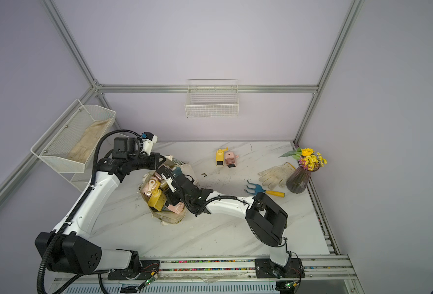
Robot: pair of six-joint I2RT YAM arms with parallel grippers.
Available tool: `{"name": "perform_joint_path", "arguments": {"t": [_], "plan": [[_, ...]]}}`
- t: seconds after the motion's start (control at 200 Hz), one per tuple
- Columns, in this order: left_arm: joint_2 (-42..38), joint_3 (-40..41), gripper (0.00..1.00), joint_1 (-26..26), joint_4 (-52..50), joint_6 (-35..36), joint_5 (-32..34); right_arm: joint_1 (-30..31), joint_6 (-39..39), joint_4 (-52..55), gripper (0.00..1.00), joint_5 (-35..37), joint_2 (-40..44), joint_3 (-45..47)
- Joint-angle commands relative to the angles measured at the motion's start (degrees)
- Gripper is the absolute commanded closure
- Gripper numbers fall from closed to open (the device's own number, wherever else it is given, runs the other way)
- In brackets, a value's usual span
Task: Take out the pencil sharpeners from the tote bags
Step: Pick up the pencil sharpener from the canvas bag.
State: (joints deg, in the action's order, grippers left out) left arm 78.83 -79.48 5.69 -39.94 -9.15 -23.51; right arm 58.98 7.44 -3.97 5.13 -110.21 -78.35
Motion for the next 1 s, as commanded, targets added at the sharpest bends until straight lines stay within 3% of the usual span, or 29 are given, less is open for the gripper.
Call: {"name": "perform_joint_path", "arguments": {"t": [0.0, 0.12, 0.58, 0.995], "plan": [[-3.9, -1.2, 1.00, 0.1, 10.9, 0.3, -4.1, 0.1, 1.1, 3.2, 0.38, -0.8, -3.1, -0.8], [-3.9, -1.2, 1.00, 0.1, 10.8, 0.3, -4.2, 0.1, 1.4, 3.4, 0.40, -0.9, -3.6, -1.7], [-3.9, -1.2, 1.00, 0.1, 10.7, 0.4, -3.2, 0.1, 1.8, -1.6, 0.77, -3.8, 3.7, 3.0], [-3.1, -1.8, 1.00, 0.1, 8.9, 0.2, 2.1, 0.0, 0.1, -2.3, 0.83, -2.2, 11.9, 6.7]]}}
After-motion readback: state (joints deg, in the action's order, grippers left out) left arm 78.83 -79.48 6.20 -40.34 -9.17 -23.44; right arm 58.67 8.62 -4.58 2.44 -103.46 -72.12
